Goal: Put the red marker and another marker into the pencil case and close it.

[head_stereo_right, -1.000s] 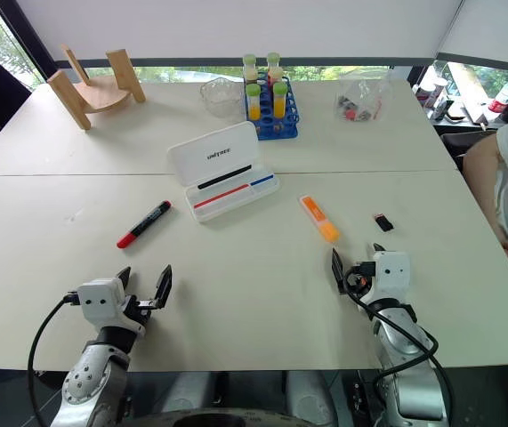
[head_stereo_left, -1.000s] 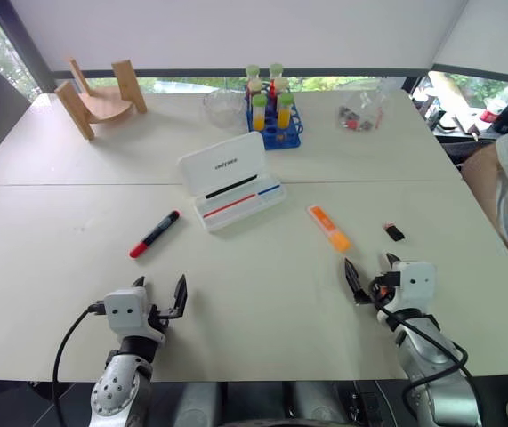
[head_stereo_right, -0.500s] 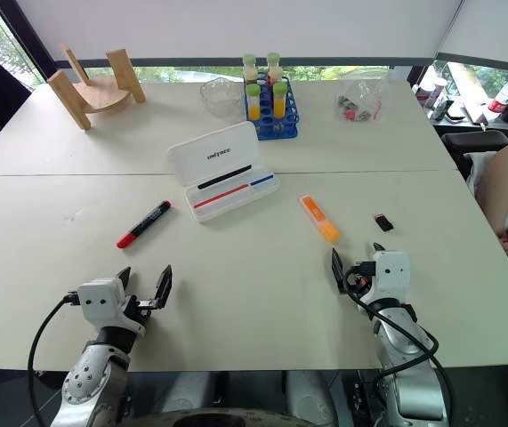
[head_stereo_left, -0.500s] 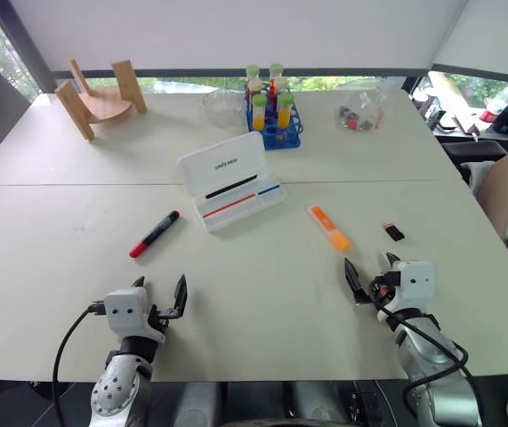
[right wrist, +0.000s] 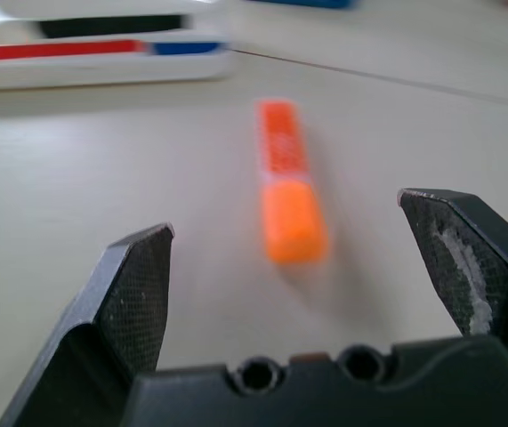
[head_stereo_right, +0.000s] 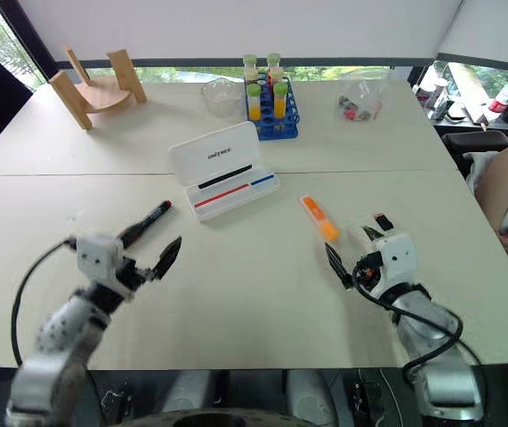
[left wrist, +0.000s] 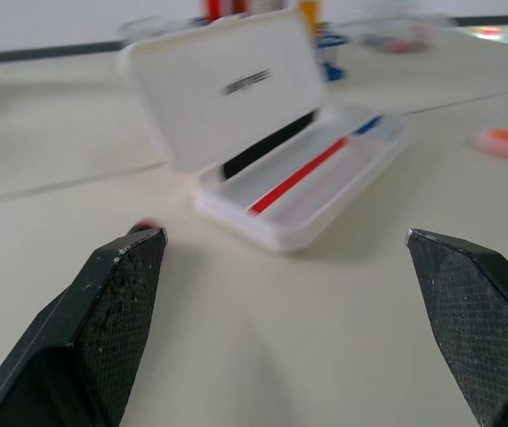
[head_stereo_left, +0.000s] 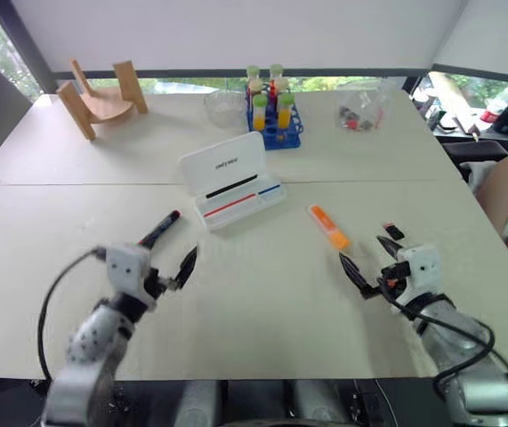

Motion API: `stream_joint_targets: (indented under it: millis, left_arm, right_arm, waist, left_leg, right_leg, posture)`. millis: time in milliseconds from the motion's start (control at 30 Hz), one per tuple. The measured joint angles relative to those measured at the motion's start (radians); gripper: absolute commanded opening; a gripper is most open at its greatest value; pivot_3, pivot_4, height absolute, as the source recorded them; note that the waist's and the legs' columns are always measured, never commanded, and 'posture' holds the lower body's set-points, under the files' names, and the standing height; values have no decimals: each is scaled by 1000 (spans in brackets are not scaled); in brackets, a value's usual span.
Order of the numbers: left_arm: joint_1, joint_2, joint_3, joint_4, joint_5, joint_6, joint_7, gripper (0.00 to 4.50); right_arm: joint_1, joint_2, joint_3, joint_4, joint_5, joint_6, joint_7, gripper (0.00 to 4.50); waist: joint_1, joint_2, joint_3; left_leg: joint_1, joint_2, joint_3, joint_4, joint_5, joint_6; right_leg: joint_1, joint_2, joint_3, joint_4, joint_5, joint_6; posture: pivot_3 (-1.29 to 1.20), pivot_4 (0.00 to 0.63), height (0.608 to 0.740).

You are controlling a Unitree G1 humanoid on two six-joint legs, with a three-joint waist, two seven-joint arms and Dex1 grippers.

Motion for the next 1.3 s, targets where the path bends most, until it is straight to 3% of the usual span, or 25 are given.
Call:
stream_joint_targets:
  millis: [133,267,600,700,933,1300]
  left_arm:
    - [-261,47,-76,231,-23,29,-210,4443]
    - [-462,26,-203,545,46,-13,-390,4443]
    - [-682,-86,-320,1037,212,-196,-591,4443]
    - [-693,-88,-325,1102,246,-230,-609,3573]
    - [-705,-86,-308,1131,266,-233,-616,45]
    - [-454,85,-315,689,196,-129,-880,45]
  right_arm:
    - [-111,-120,-23,-25,135,150,110,4500]
    - [-218,-180,-31,-13,194,221,156,4500]
    - [-308,-174,-37,-36,240,292,91,4500]
    - [-315,-173,-37,-45,241,298,67,4500]
    - [-337,-173,-36,-48,246,300,38,4500]
    - [-396,-177,-32,-23,248,297,61,4500]
  waist:
    - [-2,-1,0]
    - [-1,-2,1]
    - [-1,-4,2]
    - [-2,-4,2]
    - [-1,-4,2]
    - [-2,-3,3]
  left_leg:
    - [0,0,-1,-1,0,0]
    - [-7,0,-1,-1,0,0]
    - [-20,0,-1,6,0,0]
    - [-19,0,-1,7,0,0]
    - [-20,0,-2,11,0,1]
    - [-19,1,-2,12,0,1]
  right_leg:
    - [-2,1,-1,4,0,2]
    - [-11,1,0,7,-1,2]
    - [-21,1,0,13,-1,3]
    - [-21,1,0,14,-1,3]
    - [-20,1,0,16,-1,3]
    - [-20,1,0,18,-1,3]
  posture:
    - [0,150,740]
    - [0,150,740]
    - [0,150,740]
    - [0,150,740]
    - [0,150,740]
    - [0,150,740]
